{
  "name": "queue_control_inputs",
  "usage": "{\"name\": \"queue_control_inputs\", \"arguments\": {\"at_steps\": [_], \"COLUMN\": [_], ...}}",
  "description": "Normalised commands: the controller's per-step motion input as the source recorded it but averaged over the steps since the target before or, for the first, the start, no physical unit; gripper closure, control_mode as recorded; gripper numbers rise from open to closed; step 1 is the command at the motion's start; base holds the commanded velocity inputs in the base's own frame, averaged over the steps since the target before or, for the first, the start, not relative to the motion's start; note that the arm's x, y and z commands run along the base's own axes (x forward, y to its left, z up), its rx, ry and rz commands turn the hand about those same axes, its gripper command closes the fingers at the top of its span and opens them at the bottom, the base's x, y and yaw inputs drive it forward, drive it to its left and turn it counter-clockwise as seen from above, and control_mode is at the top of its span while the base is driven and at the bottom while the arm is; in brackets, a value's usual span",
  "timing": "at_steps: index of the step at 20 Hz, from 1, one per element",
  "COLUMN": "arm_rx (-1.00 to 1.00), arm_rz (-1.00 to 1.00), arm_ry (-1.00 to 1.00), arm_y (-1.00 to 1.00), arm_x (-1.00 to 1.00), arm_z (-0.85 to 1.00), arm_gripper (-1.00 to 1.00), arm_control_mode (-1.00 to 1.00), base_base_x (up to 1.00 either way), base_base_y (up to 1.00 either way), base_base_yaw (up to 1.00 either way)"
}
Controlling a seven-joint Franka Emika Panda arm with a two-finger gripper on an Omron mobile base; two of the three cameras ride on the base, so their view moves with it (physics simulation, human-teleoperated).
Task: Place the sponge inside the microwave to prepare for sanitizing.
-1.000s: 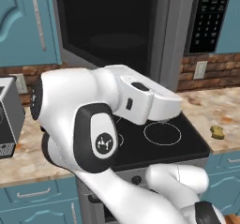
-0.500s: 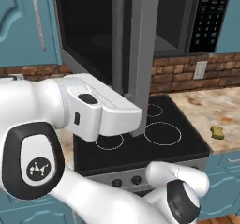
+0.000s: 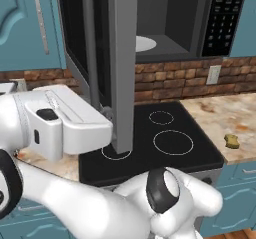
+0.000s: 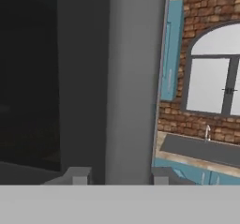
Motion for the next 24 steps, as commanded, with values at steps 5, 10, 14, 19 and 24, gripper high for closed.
{"name": "queue_control_inputs", "arguments": {"at_steps": [5,10,14,19,24], "arm_rx": [0.0,0.0,0.0,0.0,-0.03], "arm_rz": [0.0,-0.01,-0.02,0.0,-0.01], "arm_ry": [0.0,0.0,0.0,0.04,0.1], "arm_y": [0.34,0.16,0.0,0.39,0.54], "arm_x": [0.0,-0.05,-0.27,0.0,0.04], "arm_z": [0.0,0.0,0.0,0.0,-0.01], "arm_gripper": [-1.0,-1.0,-1.0,-1.0,-1.0], "arm_control_mode": [-1.0,-1.0,-1.0,-1.0,-1.0], "base_base_x": [0.0,0.0,0.0,0.0,0.0], "base_base_y": [0.0,0.0,0.0,0.0,0.0], "base_base_yaw": [0.0,0.0,0.0,0.0,0.0]}}
